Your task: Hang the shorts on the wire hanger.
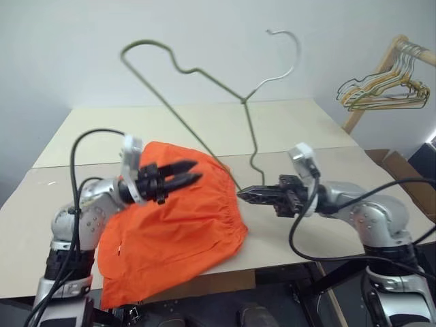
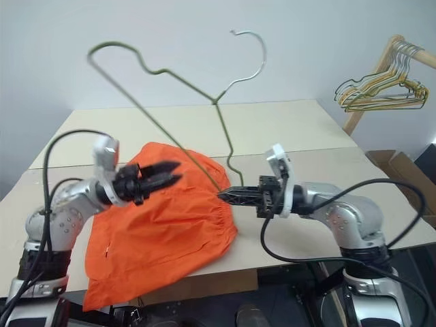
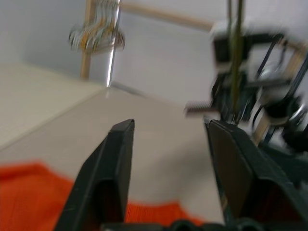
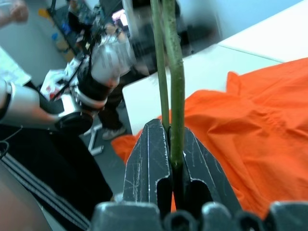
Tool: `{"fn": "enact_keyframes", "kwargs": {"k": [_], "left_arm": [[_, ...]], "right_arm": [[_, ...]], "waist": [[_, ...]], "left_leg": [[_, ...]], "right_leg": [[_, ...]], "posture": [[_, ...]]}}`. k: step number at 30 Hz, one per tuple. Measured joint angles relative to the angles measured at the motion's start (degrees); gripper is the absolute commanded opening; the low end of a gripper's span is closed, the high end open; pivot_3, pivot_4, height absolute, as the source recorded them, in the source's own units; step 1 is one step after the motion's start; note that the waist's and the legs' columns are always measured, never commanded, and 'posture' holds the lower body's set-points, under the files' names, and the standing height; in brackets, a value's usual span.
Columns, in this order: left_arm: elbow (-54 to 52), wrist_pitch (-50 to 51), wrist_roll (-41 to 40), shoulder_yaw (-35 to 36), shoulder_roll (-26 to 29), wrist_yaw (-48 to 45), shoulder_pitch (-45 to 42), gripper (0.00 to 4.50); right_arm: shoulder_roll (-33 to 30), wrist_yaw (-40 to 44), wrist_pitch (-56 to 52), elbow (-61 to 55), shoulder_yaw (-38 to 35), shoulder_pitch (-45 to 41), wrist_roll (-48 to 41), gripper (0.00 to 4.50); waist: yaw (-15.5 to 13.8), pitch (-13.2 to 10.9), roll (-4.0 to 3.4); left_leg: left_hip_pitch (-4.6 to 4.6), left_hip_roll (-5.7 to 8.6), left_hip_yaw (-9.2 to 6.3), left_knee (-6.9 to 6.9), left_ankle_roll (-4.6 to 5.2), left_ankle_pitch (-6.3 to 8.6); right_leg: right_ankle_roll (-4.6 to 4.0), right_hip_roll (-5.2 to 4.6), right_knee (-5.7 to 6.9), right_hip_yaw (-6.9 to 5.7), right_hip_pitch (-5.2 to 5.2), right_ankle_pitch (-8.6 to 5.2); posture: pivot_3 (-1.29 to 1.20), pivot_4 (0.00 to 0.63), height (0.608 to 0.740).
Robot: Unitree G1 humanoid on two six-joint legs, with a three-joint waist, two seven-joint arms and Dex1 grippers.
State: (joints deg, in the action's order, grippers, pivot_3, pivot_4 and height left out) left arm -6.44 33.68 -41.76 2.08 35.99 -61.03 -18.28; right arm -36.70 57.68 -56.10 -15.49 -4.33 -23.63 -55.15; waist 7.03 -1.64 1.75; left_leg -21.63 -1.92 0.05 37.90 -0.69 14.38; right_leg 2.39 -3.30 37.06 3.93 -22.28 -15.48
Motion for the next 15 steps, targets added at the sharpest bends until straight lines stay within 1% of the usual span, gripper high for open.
{"fn": "enact_keyframes", "kwargs": {"k": [2,3,8,11,15], "left_arm": [[-0.07,-1.62,4.06,-2.61,2.34,-1.54,2.21,4.32],[-0.04,-2.42,5.48,-2.84,3.49,-2.22,3.15,4.46],[-3.17,-6.33,9.43,-3.52,7.08,-6.01,4.58,4.46],[-5.45,-9.23,12.17,-5.2,8.94,-8.38,5.58,4.46],[-6.69,-12.11,16.26,-7.27,11.57,-9.82,6.65,4.46]], "right_arm": [[-4.12,-0.62,-3.3,-1.96,-3.01,5.1,-2.61,0.0],[-5.84,-0.87,-4.81,-2.04,-4.26,7.32,-3.23,0.0],[-15.14,-0.42,-11.78,-1.82,-8.72,18.0,-5.7,0.0],[-18.06,-1.1,-16.41,1.71,-9.69,20.94,-6.13,0.0],[-20.63,-1.58,-22.01,8.48,-10.01,22.39,-5.92,0.0]], "waist": [[-0.32,0.0,0.0],[-0.35,-0.01,0.0],[-0.24,-0.02,0.0],[0.21,-0.02,-0.01],[0.12,-0.03,-0.04]], "left_leg": [[-0.07,0.02,0.0,0.0,0.0,0.0],[-0.06,0.02,0.02,0.01,0.0,0.0],[0.03,0.02,0.1,0.01,0.0,0.0],[0.06,-0.03,0.12,0.01,0.01,0.01],[0.05,-0.02,0.13,0.01,0.04,0.02]], "right_leg": [[0.01,-0.04,-0.04,-0.04,0.0,0.0],[0.01,-0.05,-0.05,-0.03,-0.01,0.0],[0.17,-0.06,-0.05,0.01,0.03,-0.1],[0.2,0.01,-0.05,0.06,0.03,-0.13],[0.2,-0.01,-0.06,0.07,0.04,-0.13]], "posture": [[-0.14,0.0,0.74],[-0.15,0.0,0.74],[-0.16,0.0,0.74],[-0.16,0.0,0.74],[-0.15,0.0,0.74]]}}
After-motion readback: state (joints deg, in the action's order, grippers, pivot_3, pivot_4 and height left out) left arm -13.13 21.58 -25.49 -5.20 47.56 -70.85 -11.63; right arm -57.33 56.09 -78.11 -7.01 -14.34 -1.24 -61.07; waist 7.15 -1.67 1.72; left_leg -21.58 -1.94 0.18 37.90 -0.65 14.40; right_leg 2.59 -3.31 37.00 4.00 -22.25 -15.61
